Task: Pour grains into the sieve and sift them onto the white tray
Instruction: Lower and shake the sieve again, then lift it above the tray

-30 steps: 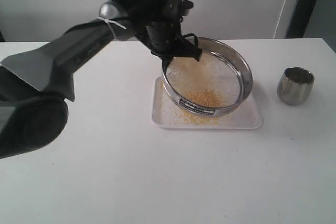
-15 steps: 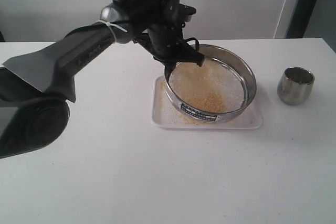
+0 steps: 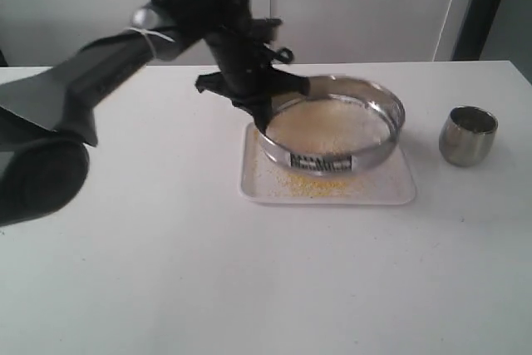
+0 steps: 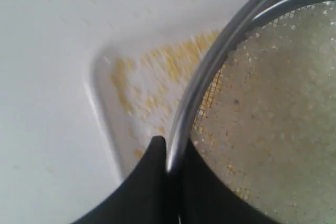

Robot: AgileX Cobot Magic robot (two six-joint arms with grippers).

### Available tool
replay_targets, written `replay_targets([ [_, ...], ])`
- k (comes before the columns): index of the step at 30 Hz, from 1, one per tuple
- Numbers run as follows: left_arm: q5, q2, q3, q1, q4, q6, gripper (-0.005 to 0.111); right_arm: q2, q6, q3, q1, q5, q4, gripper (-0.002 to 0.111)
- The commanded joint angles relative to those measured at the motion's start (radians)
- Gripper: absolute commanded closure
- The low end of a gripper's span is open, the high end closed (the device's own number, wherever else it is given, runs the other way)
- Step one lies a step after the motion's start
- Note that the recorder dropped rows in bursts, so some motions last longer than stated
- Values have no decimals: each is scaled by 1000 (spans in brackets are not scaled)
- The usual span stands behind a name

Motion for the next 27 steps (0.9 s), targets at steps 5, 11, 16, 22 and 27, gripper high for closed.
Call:
replay_targets([
  [5,-5,-6,-12,-150,333,-35,107,-5,20,0,-4,-13,0,108],
  [11,26,-55,-10,-9,130,-31,107,-5,20,0,-4,-9,-2,108],
  [16,-20,-6,-10,-106,219,19,107,-5,20,0,-4,-11,0,108],
  [22,-13,-8,-12,-91,255,-19,107,-5,20,0,-4,-11,0,108],
  [27,-6,-8,-12,-89,248,-19,107,-5,20,0,-4,-11,0,108],
])
